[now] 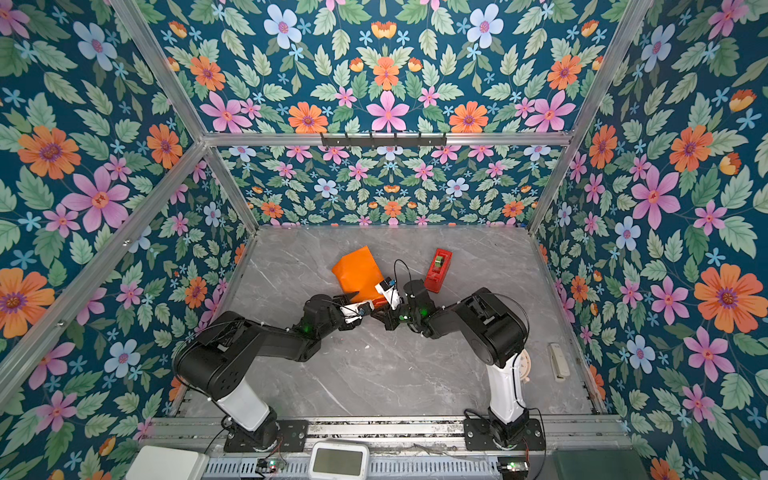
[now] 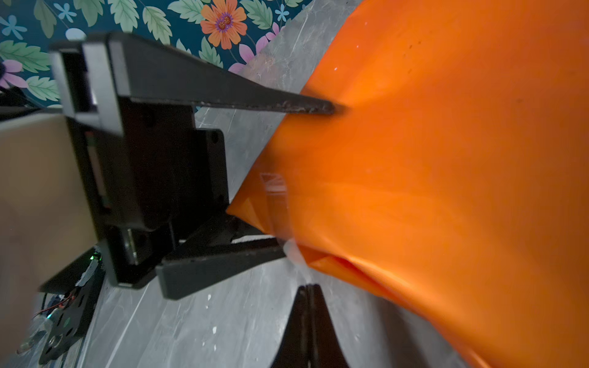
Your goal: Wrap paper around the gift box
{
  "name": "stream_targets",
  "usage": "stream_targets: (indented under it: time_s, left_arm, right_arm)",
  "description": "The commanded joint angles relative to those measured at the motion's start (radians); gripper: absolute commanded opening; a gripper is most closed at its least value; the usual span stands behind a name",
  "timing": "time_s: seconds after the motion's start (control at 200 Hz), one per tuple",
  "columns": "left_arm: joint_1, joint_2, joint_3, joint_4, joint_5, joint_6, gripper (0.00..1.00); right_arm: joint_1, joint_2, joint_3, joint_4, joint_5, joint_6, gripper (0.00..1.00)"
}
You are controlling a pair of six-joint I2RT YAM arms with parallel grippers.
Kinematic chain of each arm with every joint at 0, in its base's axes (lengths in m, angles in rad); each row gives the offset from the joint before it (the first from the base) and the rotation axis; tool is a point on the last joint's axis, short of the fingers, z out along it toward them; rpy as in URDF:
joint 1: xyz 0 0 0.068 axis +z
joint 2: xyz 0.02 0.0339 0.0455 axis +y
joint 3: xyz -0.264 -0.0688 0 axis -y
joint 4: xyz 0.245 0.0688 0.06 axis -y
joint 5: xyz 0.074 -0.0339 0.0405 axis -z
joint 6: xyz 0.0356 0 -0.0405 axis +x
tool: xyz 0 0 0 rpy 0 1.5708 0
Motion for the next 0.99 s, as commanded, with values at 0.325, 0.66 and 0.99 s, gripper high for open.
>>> stream_targets:
  time_s: [0.325,0.66,0.99]
  left_arm:
    - [0.0,-0.005,-0.004,-0.041,0.023,-0.013,0.63]
    - [0.0,-0.007,-0.004,-0.041,0.024,-0.013,0.63]
    - [0.0,-0.009,-0.004,-0.04,0.025,-0.013,0.63]
  right_arm:
    - [0.001,0.017,0.041,-0.058,0.031,0.025,0.0]
    - [0.0,0.009,0.058,-0.064,0.043,0.091,0.0]
    - [0.0,-0.006,0.058,-0.038,0.058,0.199,0.11]
